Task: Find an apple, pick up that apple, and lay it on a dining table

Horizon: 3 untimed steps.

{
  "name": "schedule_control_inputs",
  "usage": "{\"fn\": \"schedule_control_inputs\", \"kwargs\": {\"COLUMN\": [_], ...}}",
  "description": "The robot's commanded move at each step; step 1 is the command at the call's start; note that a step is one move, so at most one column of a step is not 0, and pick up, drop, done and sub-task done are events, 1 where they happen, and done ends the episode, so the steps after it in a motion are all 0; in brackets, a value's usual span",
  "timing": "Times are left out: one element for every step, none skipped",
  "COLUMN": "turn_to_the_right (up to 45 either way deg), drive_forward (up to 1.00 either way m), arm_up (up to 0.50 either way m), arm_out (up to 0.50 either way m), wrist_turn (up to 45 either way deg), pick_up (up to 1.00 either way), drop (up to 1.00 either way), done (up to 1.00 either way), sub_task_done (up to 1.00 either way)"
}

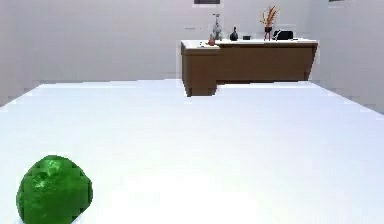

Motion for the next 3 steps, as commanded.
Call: {"fn": "schedule_control_inputs", "kwargs": {"turn_to_the_right": [0.0, 0.0, 0.0], "drive_forward": [1.00, 1.00, 1.00], "arm_up": [0.00, 0.00, 0.00], "arm_out": [0.00, 0.00, 0.00], "wrist_turn": [0.0, 0.0, 0.0], "pick_up": [0.00, 0.00, 0.00], "drop": [0.00, 0.00, 0.00], "done": [0.00, 0.00, 0.00], "sub_task_done": [0.00, 0.00, 0.00]}}
